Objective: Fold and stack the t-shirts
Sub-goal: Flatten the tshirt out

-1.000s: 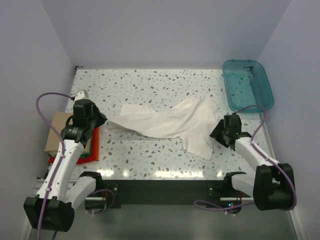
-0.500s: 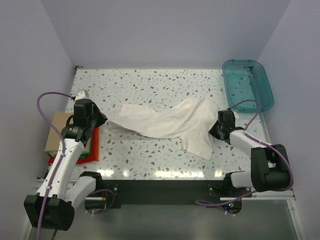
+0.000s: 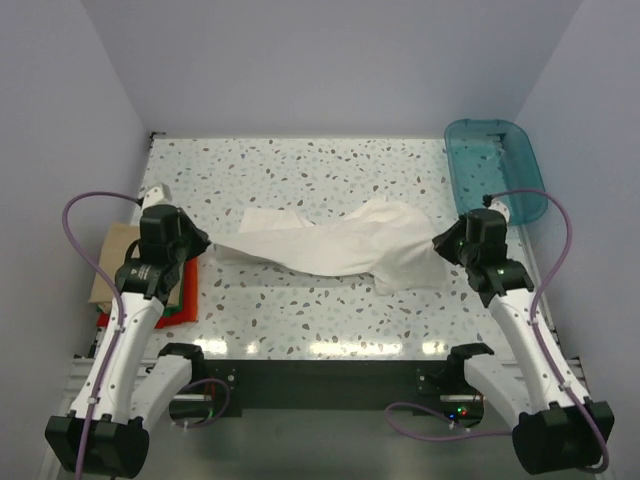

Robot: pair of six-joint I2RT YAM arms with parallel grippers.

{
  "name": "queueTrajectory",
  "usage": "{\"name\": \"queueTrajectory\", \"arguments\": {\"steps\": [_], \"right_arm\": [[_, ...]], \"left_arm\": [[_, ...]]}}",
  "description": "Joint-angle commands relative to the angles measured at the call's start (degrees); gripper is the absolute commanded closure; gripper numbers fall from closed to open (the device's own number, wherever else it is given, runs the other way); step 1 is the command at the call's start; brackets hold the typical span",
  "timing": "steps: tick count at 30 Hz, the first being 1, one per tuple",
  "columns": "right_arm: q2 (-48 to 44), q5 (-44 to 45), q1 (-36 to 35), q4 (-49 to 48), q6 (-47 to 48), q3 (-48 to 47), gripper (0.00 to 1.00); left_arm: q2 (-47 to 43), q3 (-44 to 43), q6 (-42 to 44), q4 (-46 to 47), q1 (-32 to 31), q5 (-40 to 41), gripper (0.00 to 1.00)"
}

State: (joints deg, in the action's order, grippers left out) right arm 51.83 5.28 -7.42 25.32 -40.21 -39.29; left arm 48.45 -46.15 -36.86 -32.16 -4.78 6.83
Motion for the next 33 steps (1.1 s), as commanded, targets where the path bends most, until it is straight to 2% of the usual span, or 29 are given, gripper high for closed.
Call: {"name": "queueTrajectory", "arguments": {"steps": [1,10,19,24,28,33], "right_arm": [[-5.41,-0.36,0.65,8.77,2.06,-11.31,1.00],[-6.84,3.77,0.83,23.97,4.87,-47.67,1.00],[-1.92,8.78,0.39,31.37,9.35,-73.18,1.00],[1.77,8.52,-0.05,29.00,10.41,-76.64,1.00],[5.37,6.06,-0.05,24.43,9.71,-71.91,1.00],[10.21,1.41,0.04,13.72,7.95,-64.61,1.00]], "left_arm": [[-2.56,-5.52,-0.23,-2.72,0.56,0.90,1.00],[-7.22,-21.51,-1.46,-11.25,0.56,2.49,1.00],[-3.72,-42.78,-2.07,-15.56,0.56,2.22,1.00],[0.59,-50.96,-2.07,-13.73,0.56,2.57,1.00],[5.68,-51.15,-2.42,-9.07,0.56,2.66,1.00],[13.24,-49.30,-2.43,-0.65,0.56,1.78,1.00]]}}
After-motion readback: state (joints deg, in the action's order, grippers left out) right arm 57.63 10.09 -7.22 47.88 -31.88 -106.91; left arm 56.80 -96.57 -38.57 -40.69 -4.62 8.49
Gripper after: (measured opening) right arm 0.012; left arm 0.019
